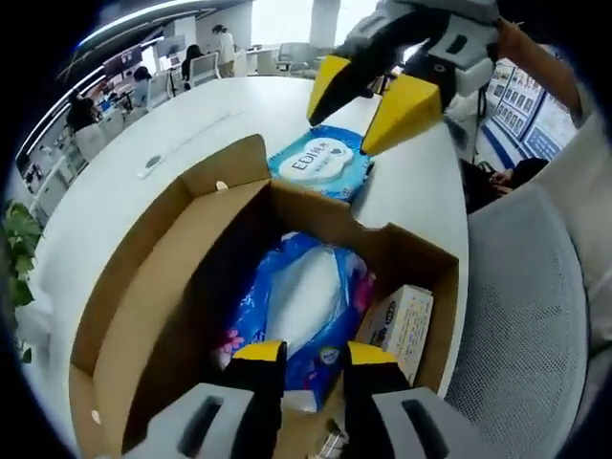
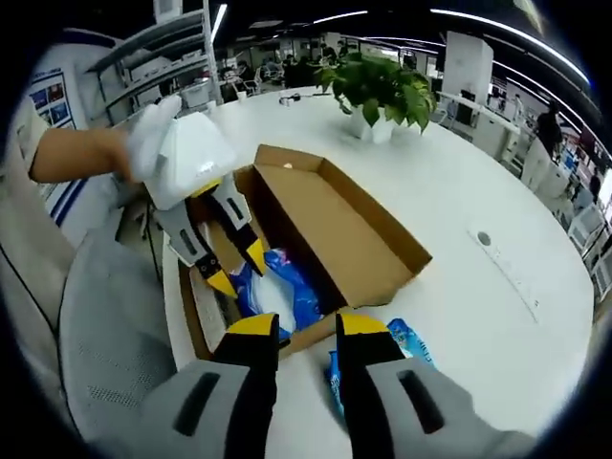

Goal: Operate the shoe box by opening the lid, removing the specified soft item, and placing it in the target area until the item is outside and the box remains undamaged.

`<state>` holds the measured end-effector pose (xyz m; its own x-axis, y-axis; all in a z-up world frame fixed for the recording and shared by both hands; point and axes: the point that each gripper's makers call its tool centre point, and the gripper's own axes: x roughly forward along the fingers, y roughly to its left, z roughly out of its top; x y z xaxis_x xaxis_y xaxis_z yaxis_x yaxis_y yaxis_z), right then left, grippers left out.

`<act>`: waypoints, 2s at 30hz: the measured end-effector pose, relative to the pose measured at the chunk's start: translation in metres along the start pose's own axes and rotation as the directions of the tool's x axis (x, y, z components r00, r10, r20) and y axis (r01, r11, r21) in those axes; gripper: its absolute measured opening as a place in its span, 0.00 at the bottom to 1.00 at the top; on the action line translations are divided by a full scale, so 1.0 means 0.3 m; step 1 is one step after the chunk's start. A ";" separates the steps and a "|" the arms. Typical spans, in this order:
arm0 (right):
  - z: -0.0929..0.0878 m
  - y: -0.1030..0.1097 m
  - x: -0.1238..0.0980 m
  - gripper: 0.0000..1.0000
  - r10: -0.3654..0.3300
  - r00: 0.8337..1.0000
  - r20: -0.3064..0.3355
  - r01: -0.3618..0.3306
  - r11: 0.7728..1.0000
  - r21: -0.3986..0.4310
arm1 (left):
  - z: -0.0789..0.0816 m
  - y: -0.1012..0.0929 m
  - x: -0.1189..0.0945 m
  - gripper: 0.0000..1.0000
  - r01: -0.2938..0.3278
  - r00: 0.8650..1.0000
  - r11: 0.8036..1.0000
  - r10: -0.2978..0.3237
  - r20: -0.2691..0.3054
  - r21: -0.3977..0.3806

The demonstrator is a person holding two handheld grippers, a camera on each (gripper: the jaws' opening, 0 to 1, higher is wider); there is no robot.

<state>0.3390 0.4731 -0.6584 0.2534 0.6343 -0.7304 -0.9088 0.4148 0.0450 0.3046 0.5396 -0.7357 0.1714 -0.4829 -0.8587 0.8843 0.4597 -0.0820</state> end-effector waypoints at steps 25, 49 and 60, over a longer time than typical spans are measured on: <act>-0.026 0.054 0.226 0.16 0.038 0.991 -0.125 -0.050 0.995 -0.091 | -0.057 0.023 -0.022 0.01 -0.012 1.000 0.999 0.013 -0.024 0.039; -0.033 0.035 0.303 0.00 -0.004 0.988 -0.157 -0.017 0.990 -0.137 | -0.048 0.022 -0.065 0.00 -0.019 0.999 1.000 0.019 0.025 0.010; 0.008 0.044 0.253 0.00 0.001 0.991 -0.131 -0.024 0.984 -0.178 | -0.021 0.025 -0.113 0.00 -0.033 0.998 0.999 0.033 0.047 0.005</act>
<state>0.3469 0.5283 -0.7116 0.2072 0.5439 -0.8132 -0.9590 0.2770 -0.0591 0.3028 0.5642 -0.7103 0.2208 -0.5018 -0.8364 0.8801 0.4720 -0.0509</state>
